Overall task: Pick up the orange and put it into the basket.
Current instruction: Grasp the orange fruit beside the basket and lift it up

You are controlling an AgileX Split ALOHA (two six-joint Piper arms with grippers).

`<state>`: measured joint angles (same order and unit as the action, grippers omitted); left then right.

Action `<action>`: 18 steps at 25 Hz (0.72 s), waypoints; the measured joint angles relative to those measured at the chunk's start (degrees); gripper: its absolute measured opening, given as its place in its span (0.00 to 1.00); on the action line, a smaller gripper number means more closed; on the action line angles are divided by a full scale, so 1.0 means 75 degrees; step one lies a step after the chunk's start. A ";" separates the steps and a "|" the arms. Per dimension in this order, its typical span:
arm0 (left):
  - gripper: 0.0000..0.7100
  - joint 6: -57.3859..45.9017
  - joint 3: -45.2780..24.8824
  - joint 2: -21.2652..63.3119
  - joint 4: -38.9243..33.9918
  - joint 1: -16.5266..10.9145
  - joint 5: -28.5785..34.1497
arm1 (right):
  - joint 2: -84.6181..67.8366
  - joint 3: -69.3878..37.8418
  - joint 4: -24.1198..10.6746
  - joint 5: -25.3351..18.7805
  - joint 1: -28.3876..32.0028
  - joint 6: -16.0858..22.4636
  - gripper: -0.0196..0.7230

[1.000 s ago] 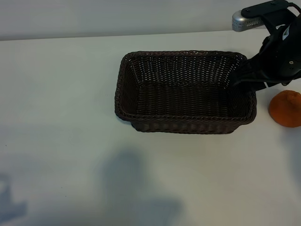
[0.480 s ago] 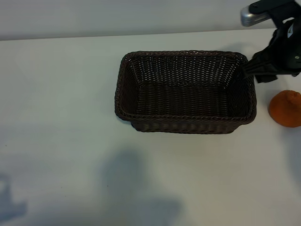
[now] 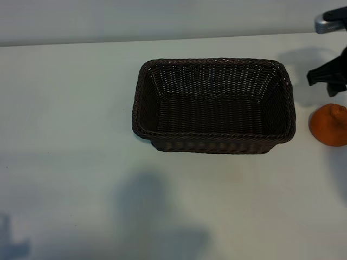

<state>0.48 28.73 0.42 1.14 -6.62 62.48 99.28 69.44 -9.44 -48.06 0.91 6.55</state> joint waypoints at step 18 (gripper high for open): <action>0.84 -0.0021 0.0000 0.0009 0.0000 0.0000 0.0027 | 0.1153 0.0003 0.1084 -0.0126 0.0598 -0.0873 0.70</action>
<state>0.33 28.73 0.49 1.14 -6.62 62.69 107.93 69.46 -1.31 -49.00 5.39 0.00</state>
